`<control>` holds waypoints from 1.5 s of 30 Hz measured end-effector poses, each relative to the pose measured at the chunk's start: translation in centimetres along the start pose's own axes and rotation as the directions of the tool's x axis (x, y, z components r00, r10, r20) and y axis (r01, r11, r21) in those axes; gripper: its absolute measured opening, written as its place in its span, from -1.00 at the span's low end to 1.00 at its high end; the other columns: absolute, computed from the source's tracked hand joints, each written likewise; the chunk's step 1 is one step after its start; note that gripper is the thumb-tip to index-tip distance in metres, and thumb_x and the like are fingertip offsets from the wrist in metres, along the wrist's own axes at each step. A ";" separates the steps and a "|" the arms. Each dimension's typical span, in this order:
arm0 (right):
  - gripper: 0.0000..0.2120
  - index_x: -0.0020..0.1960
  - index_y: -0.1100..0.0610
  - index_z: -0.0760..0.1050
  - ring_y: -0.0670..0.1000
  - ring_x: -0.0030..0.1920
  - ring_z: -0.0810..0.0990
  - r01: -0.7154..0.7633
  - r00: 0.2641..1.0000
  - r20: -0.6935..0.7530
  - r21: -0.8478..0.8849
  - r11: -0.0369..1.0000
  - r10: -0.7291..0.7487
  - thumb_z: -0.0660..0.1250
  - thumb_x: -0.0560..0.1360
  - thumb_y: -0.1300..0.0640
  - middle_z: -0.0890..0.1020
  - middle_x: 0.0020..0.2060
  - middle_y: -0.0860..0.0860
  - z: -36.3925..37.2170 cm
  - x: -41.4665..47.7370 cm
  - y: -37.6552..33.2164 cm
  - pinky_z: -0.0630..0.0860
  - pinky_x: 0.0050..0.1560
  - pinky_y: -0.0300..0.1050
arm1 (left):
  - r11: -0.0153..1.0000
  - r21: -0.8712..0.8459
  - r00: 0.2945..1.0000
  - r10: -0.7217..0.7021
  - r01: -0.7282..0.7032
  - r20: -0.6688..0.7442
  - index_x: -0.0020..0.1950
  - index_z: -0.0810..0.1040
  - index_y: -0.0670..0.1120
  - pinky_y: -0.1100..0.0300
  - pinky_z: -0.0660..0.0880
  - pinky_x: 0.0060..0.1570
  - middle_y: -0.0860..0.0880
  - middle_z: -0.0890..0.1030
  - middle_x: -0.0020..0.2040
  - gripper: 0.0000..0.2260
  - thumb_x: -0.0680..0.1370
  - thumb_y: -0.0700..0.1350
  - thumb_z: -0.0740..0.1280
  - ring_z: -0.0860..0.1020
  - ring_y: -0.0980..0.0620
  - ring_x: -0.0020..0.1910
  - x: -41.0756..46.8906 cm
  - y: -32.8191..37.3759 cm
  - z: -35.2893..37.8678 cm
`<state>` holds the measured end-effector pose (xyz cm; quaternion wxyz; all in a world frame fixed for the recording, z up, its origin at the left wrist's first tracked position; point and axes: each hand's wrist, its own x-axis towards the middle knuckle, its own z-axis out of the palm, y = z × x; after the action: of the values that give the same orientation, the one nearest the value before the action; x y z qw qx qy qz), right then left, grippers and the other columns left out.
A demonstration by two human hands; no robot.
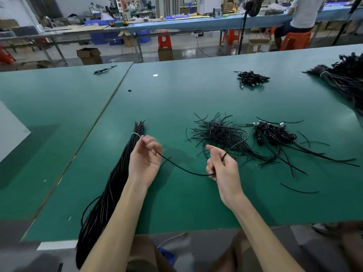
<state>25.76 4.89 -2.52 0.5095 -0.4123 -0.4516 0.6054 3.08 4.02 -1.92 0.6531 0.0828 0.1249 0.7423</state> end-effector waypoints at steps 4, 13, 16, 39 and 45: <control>-0.49 0.53 0.11 0.28 -0.09 -0.27 0.53 0.033 0.999 -0.014 -0.247 0.968 -0.037 0.29 0.66 -0.05 0.53 -0.37 -0.13 0.8 -0.4 0.0 0.54 -0.05 -0.07 | 0.997 0.048 0.998 -0.060 0.059 0.018 -0.25 0.44 -0.03 0.26 0.18 -0.55 0.09 0.31 -0.46 -0.65 0.73 -0.01 0.17 0.21 0.11 -0.62 -0.2 0.2 -0.4; -0.09 0.64 0.23 -0.29 -0.01 0.58 -0.05 0.059 0.961 -0.175 -0.620 0.782 -0.212 0.33 0.65 0.03 -0.17 0.62 0.03 -0.2 -2.1 -0.8 0.11 0.56 -0.01 | 0.975 0.219 0.999 0.026 -0.020 -0.026 -0.05 0.61 -0.08 0.27 0.20 -0.58 0.08 0.28 -0.52 -0.73 0.70 0.02 0.22 0.23 0.13 -0.64 -0.3 -0.2 -0.1; -0.21 0.66 0.23 -0.03 0.07 0.60 -0.10 0.099 0.931 -0.101 -0.856 0.508 -0.352 0.32 0.64 -0.02 -0.11 0.64 0.12 -0.9 -2.4 -1.6 0.09 0.56 0.11 | 0.961 0.275 0.999 0.025 -0.013 -0.040 0.07 0.72 -0.11 0.34 0.43 -0.38 0.11 0.37 -0.42 -0.69 0.67 0.02 0.23 0.39 0.18 -0.49 -0.3 -0.8 0.4; -0.79 -0.04 0.04 0.62 -0.11 -0.24 0.50 0.286 0.958 0.243 -0.774 0.565 -0.152 0.29 0.67 -0.01 0.54 -0.33 -0.17 2.4 -4.0 0.1 0.37 -0.14 -0.21 | 0.938 0.319 0.985 -0.163 0.137 0.057 -0.14 0.67 -0.07 0.31 0.35 -0.61 0.11 0.48 -0.50 -0.65 0.65 0.07 0.20 0.37 0.19 -0.65 -1.3 -0.6 1.4; -0.73 -0.18 0.04 0.61 -0.13 -0.36 0.62 0.128 0.990 0.141 -0.862 0.491 -0.011 0.35 0.61 -0.08 0.66 -0.40 -0.07 1.2 -2.6 -2.5 0.53 -0.26 -0.15 | 0.728 0.676 0.933 -0.312 0.115 0.177 -0.21 0.61 -0.12 0.29 0.25 -0.64 0.06 0.40 -0.60 -0.57 0.70 0.10 0.18 0.27 0.15 -0.72 -1.6 -1.8 0.8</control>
<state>25.58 2.38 0.31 0.2298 -0.5577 -0.7398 0.2979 5.19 2.66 -1.63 0.6750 0.3944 0.2923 0.5508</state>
